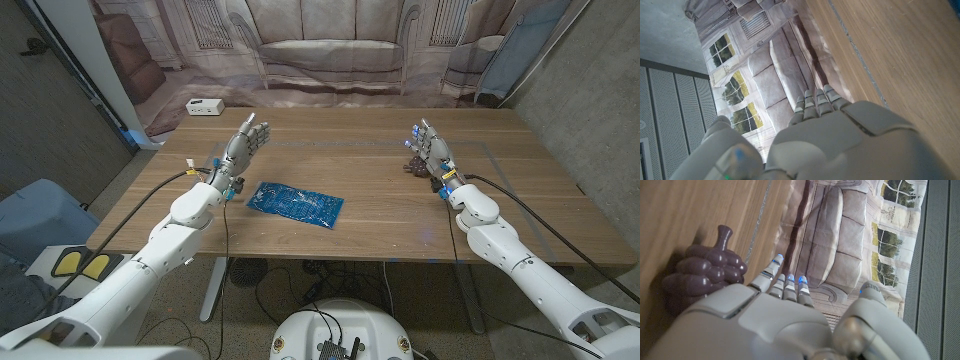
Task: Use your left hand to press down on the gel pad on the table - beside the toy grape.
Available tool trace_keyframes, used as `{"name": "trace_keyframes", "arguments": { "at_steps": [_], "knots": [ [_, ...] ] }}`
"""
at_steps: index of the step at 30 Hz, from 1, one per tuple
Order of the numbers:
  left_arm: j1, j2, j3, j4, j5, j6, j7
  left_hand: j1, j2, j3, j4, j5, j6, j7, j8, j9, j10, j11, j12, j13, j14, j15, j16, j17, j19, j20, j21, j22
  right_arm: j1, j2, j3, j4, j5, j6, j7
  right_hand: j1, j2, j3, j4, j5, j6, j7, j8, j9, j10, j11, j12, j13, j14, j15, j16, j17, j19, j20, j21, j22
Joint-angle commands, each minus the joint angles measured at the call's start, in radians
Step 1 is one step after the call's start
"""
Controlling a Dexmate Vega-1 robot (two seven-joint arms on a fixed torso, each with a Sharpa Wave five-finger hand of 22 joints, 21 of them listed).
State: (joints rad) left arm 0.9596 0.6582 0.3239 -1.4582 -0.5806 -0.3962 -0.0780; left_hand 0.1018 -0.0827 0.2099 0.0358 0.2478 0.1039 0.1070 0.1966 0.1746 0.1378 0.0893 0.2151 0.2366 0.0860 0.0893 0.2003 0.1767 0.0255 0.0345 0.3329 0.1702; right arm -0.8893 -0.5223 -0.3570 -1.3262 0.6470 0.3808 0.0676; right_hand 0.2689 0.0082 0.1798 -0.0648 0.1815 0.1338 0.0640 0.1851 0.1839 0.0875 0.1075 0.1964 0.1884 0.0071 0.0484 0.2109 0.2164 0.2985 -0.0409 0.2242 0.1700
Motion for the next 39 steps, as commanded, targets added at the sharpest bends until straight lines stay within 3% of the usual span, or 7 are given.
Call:
{"name": "trace_keyframes", "arguments": {
  "at_steps": [1,16,23,29,39],
  "knots": [
    [0.055,0.018,-0.028,-0.038,-0.034,-0.047,-0.024,0.009,0.0,0.003,-0.006,-0.003,0.017,-0.001,0.004,0.004,0.015,-0.001,0.006,-0.002,0.015,-0.003,0.006,0.004,0.016,0.001,-0.002,0.004,-0.009,-0.001,0.006,-0.017,0.002,0.018,0.003,-0.006,-0.001,-0.005,0.001,0.007,0.002,-0.001,0.005,0.004,0.005,0.006,0.007,0.003,0.004,0.005,0.005,0.001,0.002,0.004,-0.002,0.002],
    [0.186,0.055,-0.075,-0.14,-0.023,-0.087,0.017,0.013,0.002,0.001,-0.01,-0.006,0.032,-0.001,0.006,0.005,0.027,-0.004,0.008,-0.01,0.03,-0.004,0.007,0.004,0.034,0.004,-0.005,0.004,-0.058,-0.022,0.011,-0.078,-0.001,0.018,-0.011,-0.008,0.003,-0.006,0.0,0.008,0.009,0.001,0.009,0.004,0.003,0.006,0.005,0.003,0.001,0.006,0.003,0.001,0.001,0.005,-0.007,0.002],
    [0.206,0.051,-0.076,-0.123,-0.07,-0.123,-0.053,0.016,0.003,0.0,-0.011,-0.007,0.035,-0.001,0.005,0.005,0.029,0.0,0.008,-0.014,0.033,-0.003,0.005,0.004,0.04,0.006,-0.008,0.004,-0.072,-0.025,0.013,-0.095,-0.003,0.018,-0.022,-0.009,0.004,-0.007,-0.001,0.008,0.01,0.001,0.009,0.004,0.005,0.008,0.006,0.003,0.003,0.006,0.004,0.001,0.003,0.004,-0.008,0.002],
    [0.236,0.064,-0.084,-0.141,-0.056,-0.126,-0.042,0.018,0.003,0.0,-0.013,-0.008,0.036,0.0,0.004,0.005,0.032,-0.001,0.007,-0.017,0.035,-0.002,0.004,0.004,0.043,0.006,-0.011,0.004,-0.087,-0.026,0.016,-0.104,-0.006,0.021,-0.032,-0.009,0.004,-0.007,-0.001,0.008,0.011,0.001,0.009,0.004,0.008,0.009,0.007,0.003,0.004,0.006,0.004,0.001,0.004,0.005,-0.009,0.002],
    [0.254,0.046,-0.076,-0.123,-0.072,-0.15,-0.067,0.025,0.005,-0.002,-0.017,-0.01,0.05,-0.002,0.006,0.006,0.048,-0.005,0.011,-0.023,0.05,-0.004,0.005,0.004,0.058,0.012,-0.016,0.005,-0.09,-0.034,0.015,-0.117,-0.009,0.017,-0.029,-0.009,0.005,-0.008,-0.003,0.008,0.013,0.002,0.01,0.004,0.01,0.01,0.007,0.003,0.006,0.005,0.004,0.001,0.005,0.006,-0.011,0.002]
  ]
}}
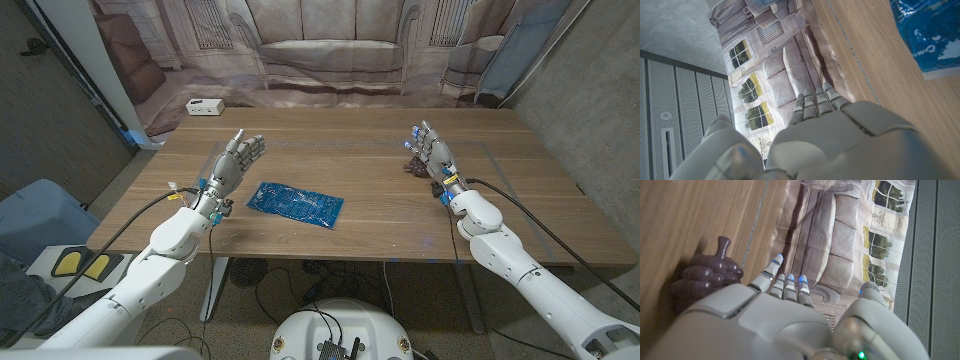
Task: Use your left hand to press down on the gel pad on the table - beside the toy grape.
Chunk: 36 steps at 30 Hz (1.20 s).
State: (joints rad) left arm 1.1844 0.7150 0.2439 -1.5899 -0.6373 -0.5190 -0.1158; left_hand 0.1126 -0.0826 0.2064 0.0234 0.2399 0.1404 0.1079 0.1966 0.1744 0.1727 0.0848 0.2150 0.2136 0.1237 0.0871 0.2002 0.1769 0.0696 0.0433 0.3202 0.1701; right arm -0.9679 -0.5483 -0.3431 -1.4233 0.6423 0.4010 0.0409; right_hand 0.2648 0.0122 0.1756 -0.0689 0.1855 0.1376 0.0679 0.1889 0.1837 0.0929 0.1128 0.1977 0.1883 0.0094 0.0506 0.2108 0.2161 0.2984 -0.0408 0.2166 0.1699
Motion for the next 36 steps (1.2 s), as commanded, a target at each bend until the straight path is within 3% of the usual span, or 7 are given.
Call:
{"name": "trace_keyframes", "arguments": {
  "at_steps": [1,21,29,36],
  "knots": [
    [0.031,-0.011,0.004,0.007,-0.015,-0.03,-0.031,0.015,0.005,0.002,-0.005,-0.002,0.016,-0.004,0.006,0.006,0.013,-0.003,0.011,0.0,0.017,-0.004,0.006,0.003,0.017,0.004,-0.004,0.005,-0.01,-0.009,0.0,-0.019,-0.006,-0.002,-0.002,-0.005,0.001,-0.004,0.001,0.004,0.009,-0.002,0.006,0.004,0.004,0.004,0.005,0.004,0.003,0.003,0.004,0.001,0.005,0.006,-0.003,0.002],
    [0.143,0.006,-0.022,-0.074,0.069,-0.051,0.07,0.029,0.01,0.002,-0.014,-0.006,0.05,0.005,0.012,0.006,0.038,-0.003,0.016,-0.007,0.047,-0.008,0.008,0.003,0.042,0.01,-0.012,0.005,0.0,-0.008,0.001,-0.003,0.003,0.002,0.019,-0.006,0.003,-0.006,-0.001,0.004,0.009,-0.001,0.006,0.004,0.006,0.004,0.005,0.004,0.004,0.004,0.004,0.001,0.006,0.008,-0.007,0.002],
    [0.16,-0.022,-0.021,-0.062,0.093,-0.094,0.088,0.036,0.011,0.002,-0.018,-0.008,0.071,0.004,0.016,0.007,0.057,-0.006,0.021,-0.009,0.066,-0.011,0.011,0.003,0.062,0.012,-0.013,0.005,0.006,-0.015,0.0,-0.011,-0.003,-0.009,0.015,-0.005,0.005,-0.006,-0.002,0.004,0.01,0.0,0.006,0.004,0.006,0.003,0.005,0.004,0.004,0.005,0.003,0.001,0.006,0.009,-0.008,0.002],
    [0.179,-0.02,-0.025,-0.07,0.111,-0.086,0.11,0.04,0.012,0.001,-0.021,-0.009,0.078,-0.002,0.016,0.007,0.064,-0.008,0.022,-0.01,0.074,-0.011,0.011,0.003,0.073,0.013,-0.014,0.005,0.016,-0.013,-0.001,-0.006,0.001,-0.019,0.017,-0.005,0.005,-0.006,-0.003,0.004,0.01,-0.001,0.006,0.004,0.007,0.003,0.005,0.004,0.005,0.006,0.003,0.001,0.007,0.009,-0.009,0.002]
  ]
}}
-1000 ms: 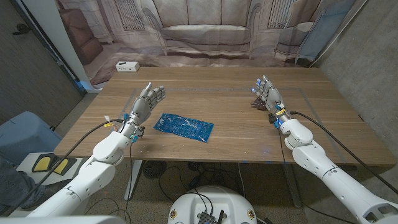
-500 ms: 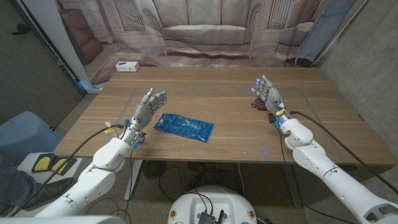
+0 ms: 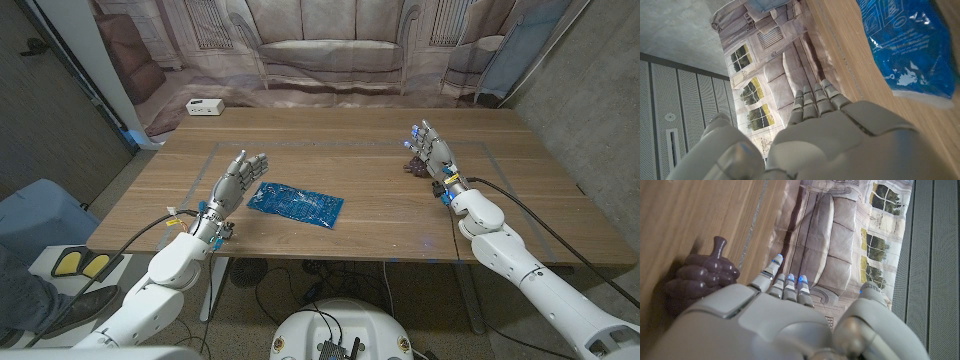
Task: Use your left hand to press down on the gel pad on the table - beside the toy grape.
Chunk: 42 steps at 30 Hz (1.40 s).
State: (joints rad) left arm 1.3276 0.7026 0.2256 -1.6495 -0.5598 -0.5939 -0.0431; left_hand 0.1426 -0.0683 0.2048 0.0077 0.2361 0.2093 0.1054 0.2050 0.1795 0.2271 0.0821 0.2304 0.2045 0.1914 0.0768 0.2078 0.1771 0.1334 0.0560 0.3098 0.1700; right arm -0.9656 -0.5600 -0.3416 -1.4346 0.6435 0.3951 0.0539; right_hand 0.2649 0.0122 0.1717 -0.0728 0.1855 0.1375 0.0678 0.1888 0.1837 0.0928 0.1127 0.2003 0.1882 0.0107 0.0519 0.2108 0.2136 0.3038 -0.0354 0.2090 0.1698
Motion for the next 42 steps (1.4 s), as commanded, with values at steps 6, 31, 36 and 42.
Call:
{"name": "trace_keyframes", "arguments": {
  "at_steps": [6,31,36,42],
  "knots": [
    [0.046,-0.005,-0.018,-0.009,0.034,-0.01,0.048,0.012,-0.002,0.003,-0.006,-0.006,0.014,-0.002,0.007,0.002,0.012,-0.005,0.006,-0.002,0.009,-0.002,0.002,0.003,0.012,0.002,-0.005,0.005,0.028,0.007,-0.007,0.029,0.002,-0.008,0.017,-0.005,0.005,-0.003,0.0,0.004,0.011,-0.002,0.006,0.004,0.009,0.004,0.003,0.004,0.005,0.005,0.003,0.003,0.002,0.004,-0.002,0.002],
    [0.122,0.031,-0.082,-0.139,0.315,0.119,0.275,0.035,0.006,0.005,-0.021,-0.013,0.074,-0.008,0.013,0.002,0.069,-0.022,0.018,-0.005,0.059,-0.014,0.004,0.003,0.067,0.011,-0.012,0.005,0.063,0.036,-0.011,0.078,0.0,0.033,0.038,-0.006,0.008,-0.005,-0.003,0.004,0.014,0.001,0.007,0.004,0.02,0.003,0.006,0.004,0.017,0.006,0.007,0.003,0.014,0.009,-0.002,0.003],
    [0.132,0.036,-0.089,-0.164,0.361,0.155,0.3,0.039,0.007,0.006,-0.024,-0.014,0.082,-0.009,0.014,0.002,0.076,-0.021,0.018,-0.005,0.067,-0.015,0.004,0.003,0.074,0.011,-0.013,0.005,0.062,0.033,-0.006,0.08,0.014,0.044,0.06,-0.006,0.008,-0.005,-0.004,0.004,0.016,0.001,0.007,0.004,0.022,0.003,0.006,0.004,0.019,0.004,0.007,0.003,0.015,0.01,-0.002,0.003],
    [0.138,0.039,-0.092,-0.189,0.409,0.191,0.324,0.043,0.008,0.006,-0.026,-0.015,0.087,-0.009,0.014,0.002,0.078,-0.02,0.018,-0.005,0.071,-0.014,0.004,0.003,0.078,0.011,-0.015,0.005,0.057,0.037,0.004,0.085,0.047,0.058,0.094,-0.006,0.009,-0.005,-0.004,0.004,0.019,0.003,0.008,0.004,0.021,0.005,0.005,0.004,0.017,0.006,0.006,0.003,0.014,0.009,-0.004,0.003]
  ]
}}
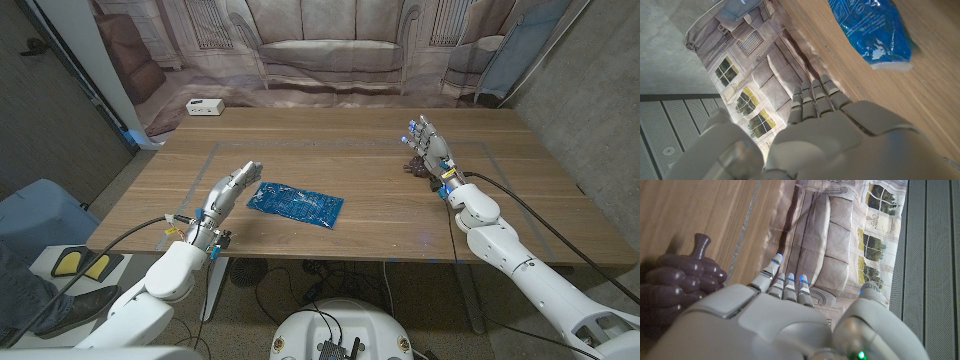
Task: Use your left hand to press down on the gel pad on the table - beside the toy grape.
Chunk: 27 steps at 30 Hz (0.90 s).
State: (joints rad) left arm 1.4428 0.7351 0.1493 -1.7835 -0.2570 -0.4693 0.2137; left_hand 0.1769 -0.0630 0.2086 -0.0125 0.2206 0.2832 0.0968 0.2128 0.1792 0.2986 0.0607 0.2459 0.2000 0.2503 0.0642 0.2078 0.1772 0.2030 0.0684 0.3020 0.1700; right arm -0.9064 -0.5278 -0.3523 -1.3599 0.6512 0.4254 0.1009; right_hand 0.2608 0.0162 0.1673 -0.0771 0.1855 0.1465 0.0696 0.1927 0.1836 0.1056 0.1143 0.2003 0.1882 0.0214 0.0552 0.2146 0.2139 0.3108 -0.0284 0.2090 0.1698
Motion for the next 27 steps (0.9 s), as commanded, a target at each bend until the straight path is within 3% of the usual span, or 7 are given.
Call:
{"name": "trace_keyframes", "arguments": {
  "at_steps": [1,5,27],
  "knots": [
    [0.024,0.007,-0.017,-0.061,0.114,0.074,0.072,0.009,0.003,0.003,-0.006,0.0,0.014,0.0,0.006,0.003,0.007,0.002,0.002,-0.001,0.013,-0.003,0.004,0.003,0.009,-0.001,-0.007,0.005,-0.004,0.004,0.017,0.008,0.044,0.029,0.05,-0.002,0.005,-0.001,0.0,0.004,0.01,0.002,0.004,0.004,0.008,0.004,0.005,0.005,0.006,0.002,0.002,0.003,0.007,0.003,-0.004,0.003],
    [0.021,0.009,-0.013,-0.065,0.117,0.081,0.065,0.012,0.004,0.003,-0.008,0.0,0.019,0.0,0.006,0.003,0.009,-0.001,0.002,-0.001,0.017,-0.002,0.004,0.002,0.012,-0.002,-0.009,0.005,-0.011,-0.007,0.022,-0.003,0.047,0.023,0.052,-0.008,0.005,-0.004,0.0,0.004,0.022,0.012,0.008,0.004,0.045,0.012,0.017,0.005,0.046,0.01,0.016,0.004,0.029,0.008,0.002,0.003],
    [0.087,-0.003,-0.052,-0.125,0.373,0.148,0.225,0.027,0.002,0.003,-0.02,-0.004,0.048,0.0,0.006,0.003,0.041,-0.006,0.006,-0.001,0.049,-0.009,0.005,0.002,0.045,-0.001,-0.014,0.005,-0.048,-0.014,0.03,-0.044,0.034,0.024,0.014,-0.008,0.005,-0.006,-0.003,0.004,0.027,0.017,0.008,0.004,0.039,0.014,0.011,0.006,0.038,0.011,0.01,0.004,0.03,0.009,-0.003,0.002]
  ]
}}
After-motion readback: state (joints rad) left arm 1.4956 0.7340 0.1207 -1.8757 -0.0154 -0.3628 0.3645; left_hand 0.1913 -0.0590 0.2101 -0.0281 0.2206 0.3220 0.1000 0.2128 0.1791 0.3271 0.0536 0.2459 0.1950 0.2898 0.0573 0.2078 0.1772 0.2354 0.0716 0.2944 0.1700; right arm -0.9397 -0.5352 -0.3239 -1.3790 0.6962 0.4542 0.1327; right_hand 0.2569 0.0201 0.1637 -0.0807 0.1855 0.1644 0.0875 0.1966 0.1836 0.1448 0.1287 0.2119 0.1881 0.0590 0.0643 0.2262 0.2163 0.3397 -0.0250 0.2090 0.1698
